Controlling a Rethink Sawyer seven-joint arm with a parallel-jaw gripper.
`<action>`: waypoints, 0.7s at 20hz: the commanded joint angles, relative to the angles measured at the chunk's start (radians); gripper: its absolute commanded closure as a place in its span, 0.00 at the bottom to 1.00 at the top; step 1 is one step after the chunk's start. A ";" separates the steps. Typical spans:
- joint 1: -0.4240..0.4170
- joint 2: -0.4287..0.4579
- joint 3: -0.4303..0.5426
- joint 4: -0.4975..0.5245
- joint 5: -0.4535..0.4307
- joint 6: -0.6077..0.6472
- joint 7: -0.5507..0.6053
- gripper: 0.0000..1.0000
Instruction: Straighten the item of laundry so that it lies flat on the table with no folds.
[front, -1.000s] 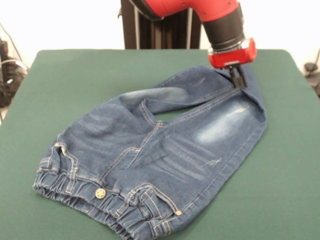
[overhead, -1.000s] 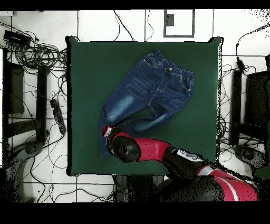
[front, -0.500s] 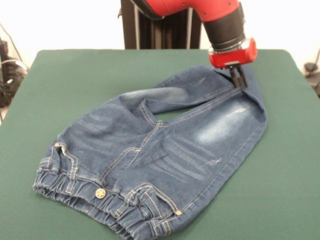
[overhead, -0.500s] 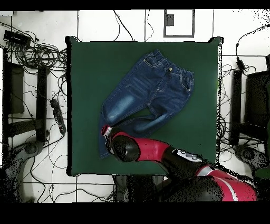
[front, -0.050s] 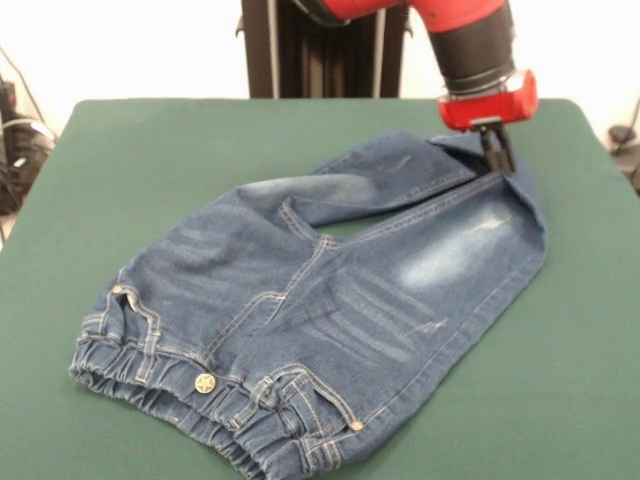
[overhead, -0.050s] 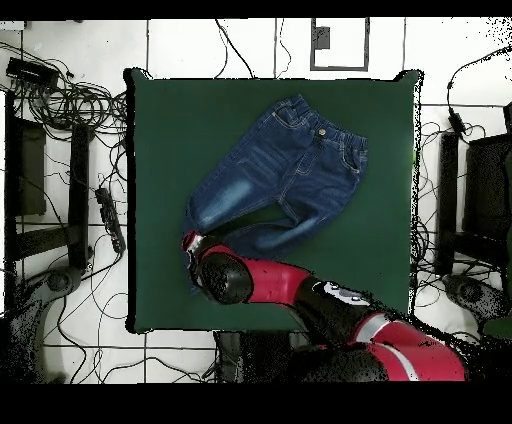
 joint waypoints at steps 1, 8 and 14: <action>0.070 -0.010 0.072 0.025 0.106 -0.059 0.321 1.00; 0.097 -0.004 0.068 0.033 0.162 -0.091 0.314 1.00; 0.087 0.008 0.070 0.030 0.163 -0.098 0.295 1.00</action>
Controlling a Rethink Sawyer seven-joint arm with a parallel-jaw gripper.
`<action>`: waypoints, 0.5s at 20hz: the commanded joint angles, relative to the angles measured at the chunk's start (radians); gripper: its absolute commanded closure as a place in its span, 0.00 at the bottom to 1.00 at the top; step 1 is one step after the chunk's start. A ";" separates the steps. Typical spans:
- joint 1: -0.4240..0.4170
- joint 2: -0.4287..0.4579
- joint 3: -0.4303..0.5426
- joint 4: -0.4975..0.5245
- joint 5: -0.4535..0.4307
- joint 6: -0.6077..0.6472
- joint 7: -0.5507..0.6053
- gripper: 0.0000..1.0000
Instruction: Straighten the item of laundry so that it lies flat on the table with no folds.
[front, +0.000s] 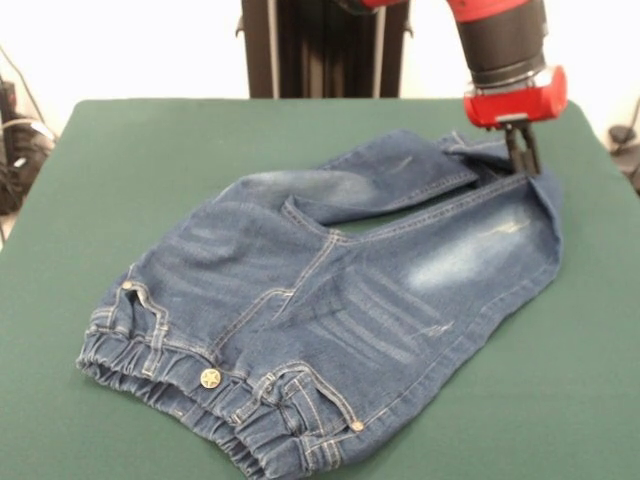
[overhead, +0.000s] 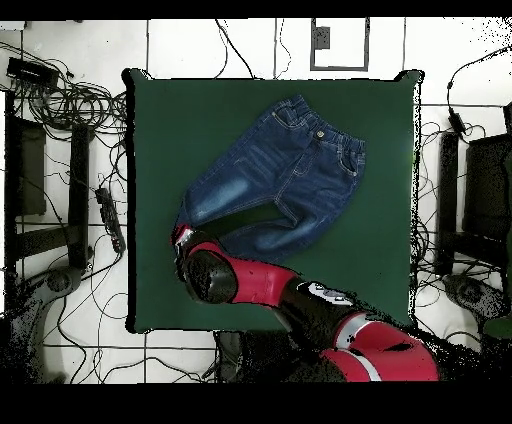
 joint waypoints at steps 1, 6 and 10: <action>0.032 0.032 0.073 0.010 0.079 -0.021 0.264 1.00; 0.038 0.030 0.071 0.012 0.076 -0.025 0.273 1.00; 0.043 0.023 0.067 0.010 0.086 -0.024 0.279 1.00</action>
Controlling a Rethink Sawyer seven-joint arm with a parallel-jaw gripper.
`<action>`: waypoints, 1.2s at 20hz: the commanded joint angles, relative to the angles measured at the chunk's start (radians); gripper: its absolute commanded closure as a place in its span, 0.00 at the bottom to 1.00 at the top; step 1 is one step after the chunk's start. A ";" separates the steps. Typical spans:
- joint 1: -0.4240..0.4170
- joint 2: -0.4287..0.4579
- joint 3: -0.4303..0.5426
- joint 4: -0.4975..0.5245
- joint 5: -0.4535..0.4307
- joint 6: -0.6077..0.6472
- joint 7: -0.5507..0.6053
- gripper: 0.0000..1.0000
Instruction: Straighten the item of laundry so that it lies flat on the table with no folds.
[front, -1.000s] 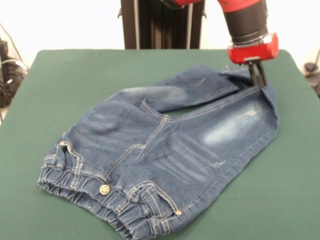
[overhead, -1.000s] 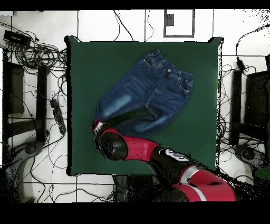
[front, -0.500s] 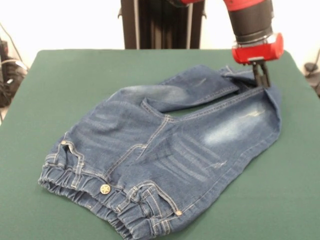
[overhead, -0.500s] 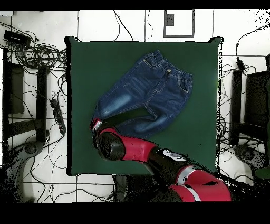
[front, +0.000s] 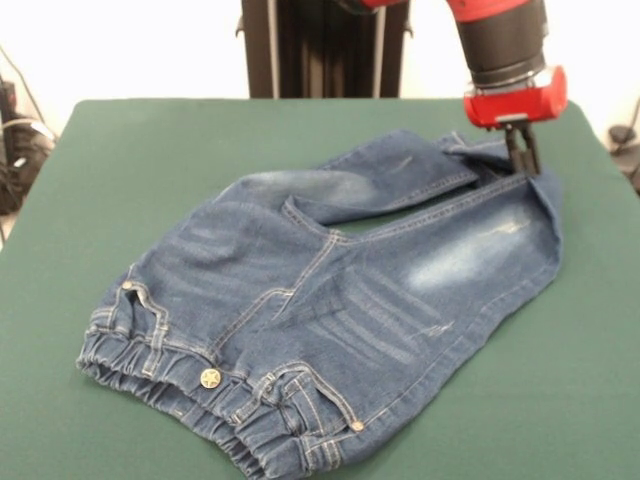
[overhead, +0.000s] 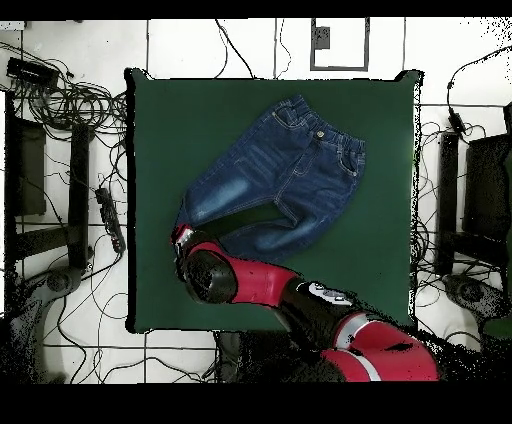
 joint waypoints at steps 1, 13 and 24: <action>0.045 0.021 0.066 0.010 0.082 -0.025 0.279 1.00; 0.110 0.017 0.054 -0.005 0.170 -0.058 0.311 1.00; 0.161 0.012 0.061 -0.007 0.261 -0.082 0.320 1.00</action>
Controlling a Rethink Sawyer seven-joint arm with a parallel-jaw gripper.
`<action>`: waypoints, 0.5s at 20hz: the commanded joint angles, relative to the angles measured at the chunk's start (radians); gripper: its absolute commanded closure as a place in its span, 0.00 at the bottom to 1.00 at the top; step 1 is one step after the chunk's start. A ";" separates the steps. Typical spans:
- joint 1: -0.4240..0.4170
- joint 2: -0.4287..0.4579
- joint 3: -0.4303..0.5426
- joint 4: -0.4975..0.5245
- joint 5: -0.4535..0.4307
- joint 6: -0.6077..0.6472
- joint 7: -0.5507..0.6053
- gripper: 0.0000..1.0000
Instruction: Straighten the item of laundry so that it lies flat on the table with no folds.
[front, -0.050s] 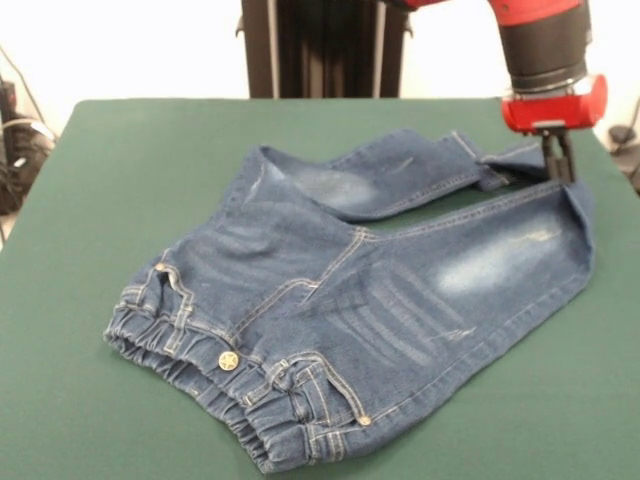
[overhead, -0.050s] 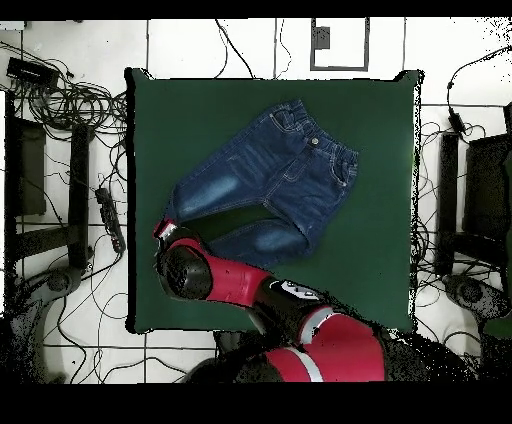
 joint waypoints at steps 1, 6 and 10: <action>0.053 0.015 0.062 -0.008 0.086 -0.019 0.317 1.00; 0.073 0.031 0.062 -0.032 0.109 -0.022 0.307 1.00; 0.085 0.037 0.062 -0.047 0.117 -0.018 0.291 1.00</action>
